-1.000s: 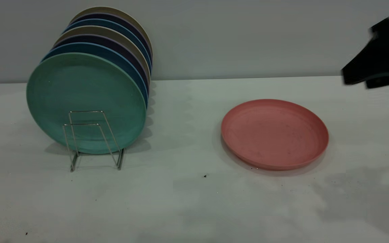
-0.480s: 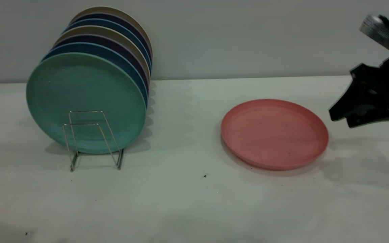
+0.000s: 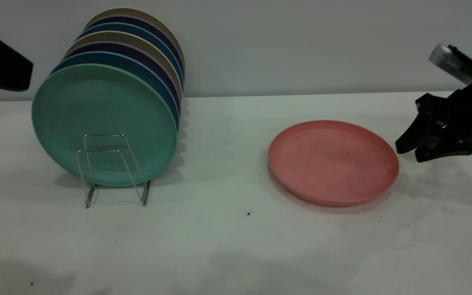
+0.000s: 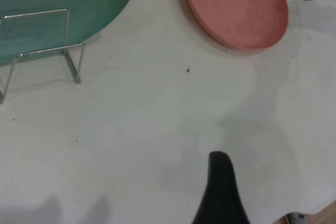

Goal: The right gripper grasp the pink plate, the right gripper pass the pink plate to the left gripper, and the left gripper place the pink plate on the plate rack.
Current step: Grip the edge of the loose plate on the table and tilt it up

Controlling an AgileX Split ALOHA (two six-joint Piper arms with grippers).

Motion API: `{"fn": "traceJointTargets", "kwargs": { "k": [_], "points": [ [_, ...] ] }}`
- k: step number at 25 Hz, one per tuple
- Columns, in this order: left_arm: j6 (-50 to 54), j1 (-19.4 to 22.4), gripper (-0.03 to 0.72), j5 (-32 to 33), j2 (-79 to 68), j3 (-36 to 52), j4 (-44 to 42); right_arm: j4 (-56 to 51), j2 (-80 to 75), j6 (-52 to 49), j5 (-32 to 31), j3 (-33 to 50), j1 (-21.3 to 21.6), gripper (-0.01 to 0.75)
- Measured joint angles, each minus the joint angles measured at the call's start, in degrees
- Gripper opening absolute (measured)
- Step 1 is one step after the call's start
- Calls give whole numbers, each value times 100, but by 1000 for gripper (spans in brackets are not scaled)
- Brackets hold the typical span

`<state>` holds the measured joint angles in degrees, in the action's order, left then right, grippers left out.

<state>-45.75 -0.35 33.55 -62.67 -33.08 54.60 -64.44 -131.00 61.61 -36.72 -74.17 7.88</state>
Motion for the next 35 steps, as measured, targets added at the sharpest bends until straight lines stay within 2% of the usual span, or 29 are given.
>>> {"fn": "traceJointTargets", "kwargs": {
  "k": [12,19,23,27,29,35],
  "points": [
    [-21,0,588,8,0,0,108,-812,-629,134,25,-241,0,419],
    [-21,0,588,18,0,0,112,-1166,-766,350,177,-252,-184,398],
    [-21,0,588,40,0,0,112,-1235,-766,437,449,-252,-367,274],
    [-19,0,588,40,0,0,112,-1238,-771,441,585,-252,-463,56],
    [13,0,588,47,0,0,153,-1238,-771,435,568,-252,-456,18],
    [92,0,588,187,-208,0,476,-926,-771,450,-114,-252,-205,12]
  ]
}}
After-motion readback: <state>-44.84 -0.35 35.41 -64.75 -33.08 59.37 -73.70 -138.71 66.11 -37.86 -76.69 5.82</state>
